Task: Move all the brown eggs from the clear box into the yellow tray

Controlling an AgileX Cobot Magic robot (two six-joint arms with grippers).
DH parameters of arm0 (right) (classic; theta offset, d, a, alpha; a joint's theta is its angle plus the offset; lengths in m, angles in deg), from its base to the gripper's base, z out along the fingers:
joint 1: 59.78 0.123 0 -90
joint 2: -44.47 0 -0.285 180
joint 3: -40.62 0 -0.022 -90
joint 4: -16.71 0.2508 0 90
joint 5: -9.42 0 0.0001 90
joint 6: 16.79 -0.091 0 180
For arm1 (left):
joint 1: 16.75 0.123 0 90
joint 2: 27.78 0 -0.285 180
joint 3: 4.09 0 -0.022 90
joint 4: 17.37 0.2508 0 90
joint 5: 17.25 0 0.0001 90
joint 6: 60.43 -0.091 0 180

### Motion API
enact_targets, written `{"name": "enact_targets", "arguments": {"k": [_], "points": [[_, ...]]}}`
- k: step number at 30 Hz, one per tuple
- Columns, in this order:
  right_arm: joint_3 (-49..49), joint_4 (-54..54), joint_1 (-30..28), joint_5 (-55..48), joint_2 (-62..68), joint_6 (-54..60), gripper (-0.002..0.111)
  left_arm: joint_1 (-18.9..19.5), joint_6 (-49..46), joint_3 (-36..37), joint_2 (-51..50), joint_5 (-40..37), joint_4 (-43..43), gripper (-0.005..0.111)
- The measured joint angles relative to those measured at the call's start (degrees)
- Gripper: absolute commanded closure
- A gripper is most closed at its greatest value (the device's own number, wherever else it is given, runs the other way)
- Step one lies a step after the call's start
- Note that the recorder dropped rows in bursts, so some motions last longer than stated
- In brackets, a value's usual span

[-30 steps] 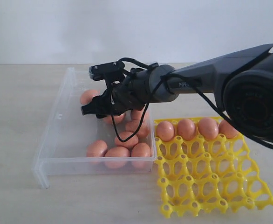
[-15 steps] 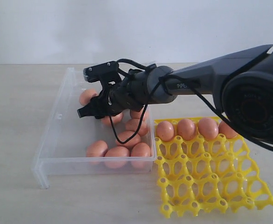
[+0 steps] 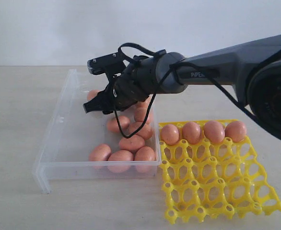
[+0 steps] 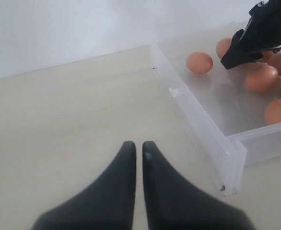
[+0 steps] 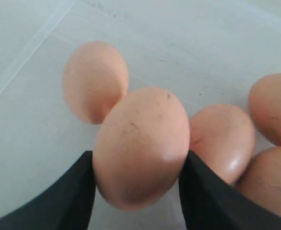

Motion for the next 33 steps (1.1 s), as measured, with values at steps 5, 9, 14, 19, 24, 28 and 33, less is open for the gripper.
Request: {"name": "enact_targets", "arguments": {"k": [5,9,14,19,24,28,33], "points": [[0.00,0.80,0.00,-7.88,-3.17,4.42,0.108,0.00,0.00,0.00,0.00,0.00,0.00,0.103],[0.00,2.41,0.00,-13.39,-4.53,10.97,0.108,0.00,0.00,0.00,0.00,0.00,0.00,0.103],[0.00,5.99,0.00,-15.15,-5.64,16.77,0.108,0.00,0.00,0.00,0.00,0.00,0.00,0.103],[0.00,9.29,0.00,-15.79,-6.34,21.36,0.108,0.00,0.00,0.00,0.00,0.00,0.00,0.103],[0.00,9.83,0.00,-14.96,-6.34,24.37,0.108,0.00,0.00,0.00,0.00,0.00,0.00,0.103],[0.00,11.45,0.00,-14.33,-6.37,25.56,0.097,0.00,0.00,0.00,0.00,0.00,0.00,0.103],[0.00,21.67,0.00,-19.71,-6.60,28.92,0.051,0.00,0.00,0.00,0.00,0.00,0.00,0.103]]}}
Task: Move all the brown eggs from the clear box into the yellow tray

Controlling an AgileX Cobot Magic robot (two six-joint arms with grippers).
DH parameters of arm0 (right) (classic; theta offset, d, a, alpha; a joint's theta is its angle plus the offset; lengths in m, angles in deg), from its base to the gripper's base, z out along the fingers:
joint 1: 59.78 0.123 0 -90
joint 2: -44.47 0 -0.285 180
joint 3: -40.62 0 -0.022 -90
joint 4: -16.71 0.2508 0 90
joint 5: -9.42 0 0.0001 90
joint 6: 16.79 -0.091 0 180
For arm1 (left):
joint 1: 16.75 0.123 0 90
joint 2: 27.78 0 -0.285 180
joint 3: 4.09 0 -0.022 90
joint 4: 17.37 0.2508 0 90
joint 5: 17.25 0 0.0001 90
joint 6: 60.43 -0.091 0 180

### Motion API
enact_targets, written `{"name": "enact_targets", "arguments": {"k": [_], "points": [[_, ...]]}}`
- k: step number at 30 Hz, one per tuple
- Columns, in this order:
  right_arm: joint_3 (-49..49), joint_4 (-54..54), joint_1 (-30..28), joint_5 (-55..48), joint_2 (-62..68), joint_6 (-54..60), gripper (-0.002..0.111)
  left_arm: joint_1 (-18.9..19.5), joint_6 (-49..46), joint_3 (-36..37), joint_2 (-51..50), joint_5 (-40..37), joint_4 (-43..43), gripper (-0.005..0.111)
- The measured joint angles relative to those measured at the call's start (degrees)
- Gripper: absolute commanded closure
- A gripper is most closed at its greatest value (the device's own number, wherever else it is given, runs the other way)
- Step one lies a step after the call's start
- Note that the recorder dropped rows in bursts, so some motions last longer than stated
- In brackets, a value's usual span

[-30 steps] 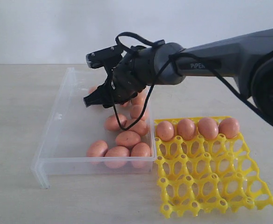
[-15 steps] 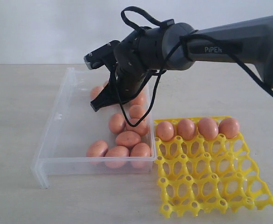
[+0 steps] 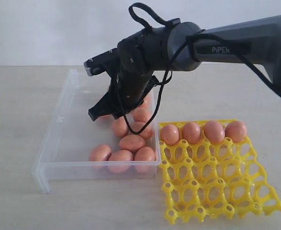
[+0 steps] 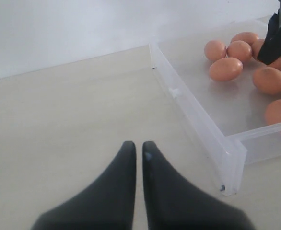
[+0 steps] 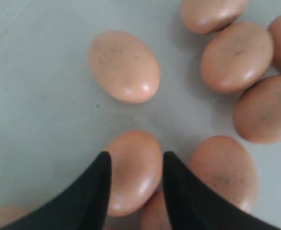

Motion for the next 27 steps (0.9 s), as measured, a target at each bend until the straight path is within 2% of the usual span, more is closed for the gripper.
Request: {"name": "enact_targets", "arguments": {"k": [2,8,27], "points": [[-0.03,3.02,0.00,-1.69,0.00,2.12,0.046,0.00,0.00,0.00,0.00,0.00,0.00,0.103],[-0.12,6.84,0.00,-0.68,0.00,2.41,0.052,0.00,0.00,0.00,0.00,0.00,0.00,0.103],[-0.12,10.73,0.00,4.69,4.86,-0.54,0.052,0.00,0.00,0.00,0.00,0.00,0.00,0.103]]}}
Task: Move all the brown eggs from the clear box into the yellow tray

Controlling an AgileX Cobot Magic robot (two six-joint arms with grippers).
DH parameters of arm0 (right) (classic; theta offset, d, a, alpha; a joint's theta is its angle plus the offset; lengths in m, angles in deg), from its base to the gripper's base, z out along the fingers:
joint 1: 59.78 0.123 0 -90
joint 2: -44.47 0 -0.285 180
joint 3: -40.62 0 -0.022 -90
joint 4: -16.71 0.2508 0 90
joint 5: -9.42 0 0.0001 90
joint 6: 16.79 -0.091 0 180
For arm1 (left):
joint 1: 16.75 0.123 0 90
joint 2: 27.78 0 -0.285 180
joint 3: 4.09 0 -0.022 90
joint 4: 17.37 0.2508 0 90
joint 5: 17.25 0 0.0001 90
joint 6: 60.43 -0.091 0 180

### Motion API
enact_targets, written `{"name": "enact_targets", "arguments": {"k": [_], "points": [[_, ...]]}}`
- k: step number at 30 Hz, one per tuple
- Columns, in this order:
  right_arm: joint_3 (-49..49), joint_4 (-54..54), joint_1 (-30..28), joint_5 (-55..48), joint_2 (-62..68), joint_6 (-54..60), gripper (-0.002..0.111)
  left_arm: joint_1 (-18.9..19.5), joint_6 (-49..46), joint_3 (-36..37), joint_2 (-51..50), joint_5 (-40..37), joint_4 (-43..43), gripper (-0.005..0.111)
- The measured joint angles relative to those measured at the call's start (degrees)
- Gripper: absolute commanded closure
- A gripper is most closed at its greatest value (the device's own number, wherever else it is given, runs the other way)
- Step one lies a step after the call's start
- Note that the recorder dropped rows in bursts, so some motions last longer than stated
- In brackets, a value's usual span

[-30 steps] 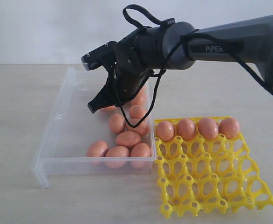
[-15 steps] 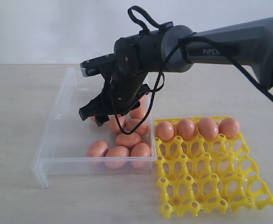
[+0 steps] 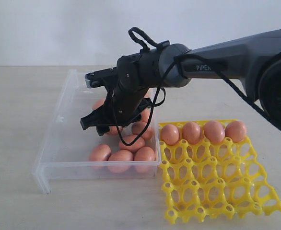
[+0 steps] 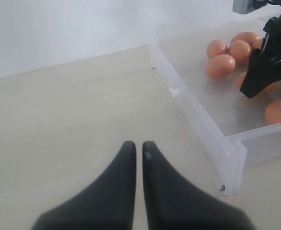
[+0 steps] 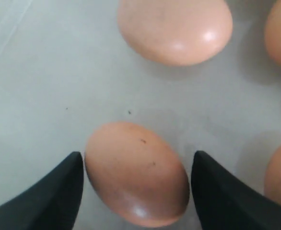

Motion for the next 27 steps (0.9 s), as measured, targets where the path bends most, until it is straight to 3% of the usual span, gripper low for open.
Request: {"name": "enact_targets", "arguments": {"k": [7,16,20,27], "points": [[0.00,0.08,0.00,2.37,0.00,0.35,0.055,0.00,0.00,0.00,0.00,0.00,0.00,0.103],[0.12,0.08,0.00,4.81,1.00,1.75,0.087,0.00,0.00,0.00,0.00,0.00,0.00,0.103],[0.21,0.08,0.00,5.21,1.16,2.74,0.107,0.00,0.00,0.00,0.00,0.00,0.00,0.103],[0.21,0.08,0.00,5.21,1.23,3.63,0.108,0.00,0.00,0.00,0.00,0.00,0.00,0.103]]}}
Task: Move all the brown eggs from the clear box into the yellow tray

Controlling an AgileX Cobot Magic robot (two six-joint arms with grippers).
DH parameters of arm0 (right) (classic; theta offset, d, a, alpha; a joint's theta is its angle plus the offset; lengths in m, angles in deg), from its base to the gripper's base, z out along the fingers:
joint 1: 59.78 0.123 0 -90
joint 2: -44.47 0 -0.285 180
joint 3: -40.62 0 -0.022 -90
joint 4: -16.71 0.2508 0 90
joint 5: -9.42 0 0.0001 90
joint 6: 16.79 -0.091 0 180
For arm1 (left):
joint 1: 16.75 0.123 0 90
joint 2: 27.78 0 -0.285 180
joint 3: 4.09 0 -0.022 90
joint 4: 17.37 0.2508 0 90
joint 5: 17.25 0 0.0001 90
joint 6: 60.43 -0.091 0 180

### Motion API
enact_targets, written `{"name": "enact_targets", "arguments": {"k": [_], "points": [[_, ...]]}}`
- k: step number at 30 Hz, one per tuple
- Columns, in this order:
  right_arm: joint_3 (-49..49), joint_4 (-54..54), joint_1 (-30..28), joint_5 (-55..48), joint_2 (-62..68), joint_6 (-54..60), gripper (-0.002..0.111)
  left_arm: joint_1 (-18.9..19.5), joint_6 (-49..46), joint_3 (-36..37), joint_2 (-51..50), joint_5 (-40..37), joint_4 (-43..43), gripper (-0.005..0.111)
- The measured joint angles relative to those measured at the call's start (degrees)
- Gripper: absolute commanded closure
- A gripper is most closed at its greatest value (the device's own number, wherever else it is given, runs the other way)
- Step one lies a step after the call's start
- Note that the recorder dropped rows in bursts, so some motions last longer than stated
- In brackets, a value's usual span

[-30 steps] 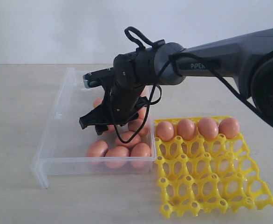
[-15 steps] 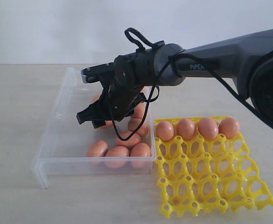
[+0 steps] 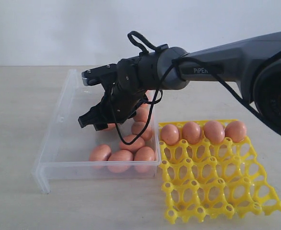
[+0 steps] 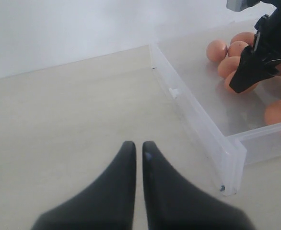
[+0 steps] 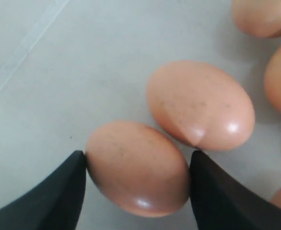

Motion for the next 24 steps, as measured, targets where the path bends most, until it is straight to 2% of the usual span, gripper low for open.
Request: {"name": "enact_targets", "arguments": {"k": [15,24], "points": [[-0.20,0.00,0.00,-8.86,-4.28,0.00,0.108,0.00,0.00,0.00,0.00,0.00,0.00,0.103],[-0.20,-1.90,0.00,-7.25,-5.32,1.40,0.108,0.00,0.00,0.00,0.00,0.00,0.00,0.103]]}}
